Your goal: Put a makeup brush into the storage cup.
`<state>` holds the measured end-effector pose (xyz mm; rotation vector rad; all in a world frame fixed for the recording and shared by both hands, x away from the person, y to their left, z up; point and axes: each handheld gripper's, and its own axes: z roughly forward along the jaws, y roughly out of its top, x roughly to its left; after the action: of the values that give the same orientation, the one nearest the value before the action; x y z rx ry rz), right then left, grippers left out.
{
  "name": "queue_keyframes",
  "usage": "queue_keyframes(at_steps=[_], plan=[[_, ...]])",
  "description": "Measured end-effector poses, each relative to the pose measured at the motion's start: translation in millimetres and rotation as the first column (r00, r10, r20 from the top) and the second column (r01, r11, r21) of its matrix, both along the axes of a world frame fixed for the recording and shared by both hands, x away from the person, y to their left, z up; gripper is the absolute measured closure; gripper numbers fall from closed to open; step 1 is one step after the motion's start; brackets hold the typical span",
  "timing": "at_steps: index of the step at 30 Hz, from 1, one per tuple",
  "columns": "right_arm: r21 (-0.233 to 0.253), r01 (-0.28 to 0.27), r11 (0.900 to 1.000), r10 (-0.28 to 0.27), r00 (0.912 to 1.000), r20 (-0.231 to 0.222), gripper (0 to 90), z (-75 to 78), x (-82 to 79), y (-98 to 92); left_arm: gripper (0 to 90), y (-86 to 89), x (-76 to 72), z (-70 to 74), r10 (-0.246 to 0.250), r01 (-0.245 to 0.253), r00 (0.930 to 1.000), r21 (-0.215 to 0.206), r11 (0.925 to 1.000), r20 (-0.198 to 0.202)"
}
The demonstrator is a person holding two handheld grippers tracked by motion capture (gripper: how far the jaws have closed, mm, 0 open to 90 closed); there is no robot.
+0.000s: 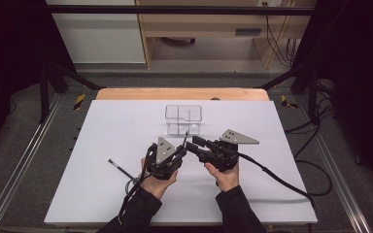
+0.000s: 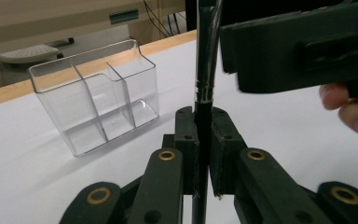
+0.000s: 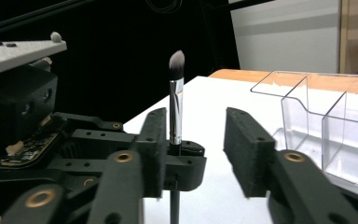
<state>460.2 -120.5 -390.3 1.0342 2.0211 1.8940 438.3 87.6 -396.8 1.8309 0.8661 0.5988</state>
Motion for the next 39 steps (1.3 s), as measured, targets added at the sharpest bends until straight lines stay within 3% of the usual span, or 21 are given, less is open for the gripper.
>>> queue_keyframes(at_steps=[12, 19, 30, 39], plan=[[-0.085, 0.073, 0.994, -0.072, 0.9973, 0.013, 29.7, 6.2, -1.2, -15.9, 82.7, 16.7, 4.3, 7.1, 0.022, -0.022, 0.9997, -0.017, 0.9996, 0.008], [-0.172, 0.103, 0.980, -0.104, 0.9946, 0.005, 17.2, 2.5, -2.4, -28.4, 82.7, 20.6, 8.6, 14.4, 0.021, -0.021, 0.9996, -0.029, 0.9994, 0.017], [-0.236, 0.166, 0.957, -0.163, 0.9861, 0.031, 8.8, -6.0, -12.0, -51.1, 82.6, 24.5, 19.9, 28.3, 0.021, -0.020, 0.9995, -0.038, 0.9991, 0.023], [-0.230, 0.213, 0.950, -0.210, 0.9770, 0.035, 7.1, -8.7, -16.8, -66.3, 82.6, 23.1, 31.9, 39.5, 0.020, -0.018, 0.9989, -0.041, 0.9990, 0.042]])
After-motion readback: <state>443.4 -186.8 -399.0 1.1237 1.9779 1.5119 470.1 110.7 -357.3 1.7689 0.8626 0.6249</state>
